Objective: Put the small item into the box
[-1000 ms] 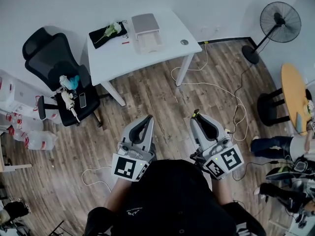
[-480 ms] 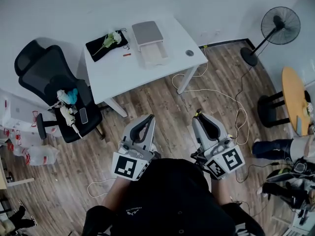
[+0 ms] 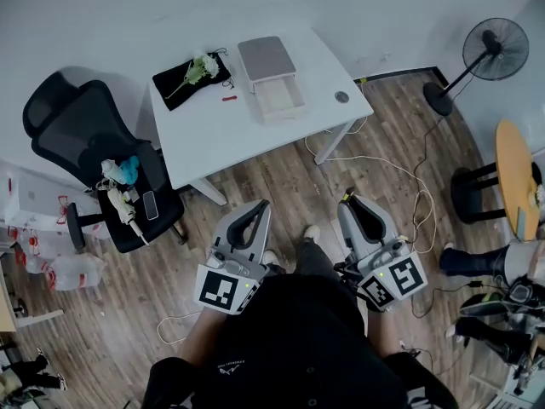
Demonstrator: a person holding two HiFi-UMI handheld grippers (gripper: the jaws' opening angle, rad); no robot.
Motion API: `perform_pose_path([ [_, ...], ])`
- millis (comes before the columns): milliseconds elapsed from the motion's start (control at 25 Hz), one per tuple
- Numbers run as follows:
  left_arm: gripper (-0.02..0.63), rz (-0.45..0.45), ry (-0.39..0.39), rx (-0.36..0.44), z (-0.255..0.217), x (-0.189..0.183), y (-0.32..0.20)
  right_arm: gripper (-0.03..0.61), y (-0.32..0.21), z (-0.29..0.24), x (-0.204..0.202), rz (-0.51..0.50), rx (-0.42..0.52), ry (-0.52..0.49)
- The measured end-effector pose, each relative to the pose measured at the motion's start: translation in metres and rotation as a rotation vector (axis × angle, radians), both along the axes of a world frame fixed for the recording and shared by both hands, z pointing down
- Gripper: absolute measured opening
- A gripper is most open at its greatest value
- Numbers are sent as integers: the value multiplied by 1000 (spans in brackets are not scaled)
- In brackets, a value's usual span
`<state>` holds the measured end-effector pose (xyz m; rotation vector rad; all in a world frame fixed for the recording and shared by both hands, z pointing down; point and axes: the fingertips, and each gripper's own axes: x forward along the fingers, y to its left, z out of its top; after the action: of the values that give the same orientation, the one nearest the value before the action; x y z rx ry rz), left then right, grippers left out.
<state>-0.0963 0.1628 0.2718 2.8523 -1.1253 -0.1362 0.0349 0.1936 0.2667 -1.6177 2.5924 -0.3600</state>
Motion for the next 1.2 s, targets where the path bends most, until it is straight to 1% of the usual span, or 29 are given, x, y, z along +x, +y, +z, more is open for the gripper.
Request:
perform_pose_path([
  [240,5,-53,-9,3,3,-9,-28,69,-36,6,6,-26,-10,-18],
  [480,5,-140,-12,10,8,-15,-70,69,-91,8,8,-96,6,-24],
  [720,5,-182,-34,5,12,-1,-129,67,-163,9,18,-153,3,-29],
  [840,5,-214,-22,-10,11,8,-158,69,-198,11,27,-183,-7,-30],
  [1000,5,-261,-49,-23,13,19,-192,69,-240,11,39,-234,-16,-32],
  [1120,5,-302,-45,-13,8,27,-218,69,-273,13,46,-269,-25,-37],
  [1200,5,-330,-33,11,1,32,-234,67,-294,13,50,-297,-29,-41],
])
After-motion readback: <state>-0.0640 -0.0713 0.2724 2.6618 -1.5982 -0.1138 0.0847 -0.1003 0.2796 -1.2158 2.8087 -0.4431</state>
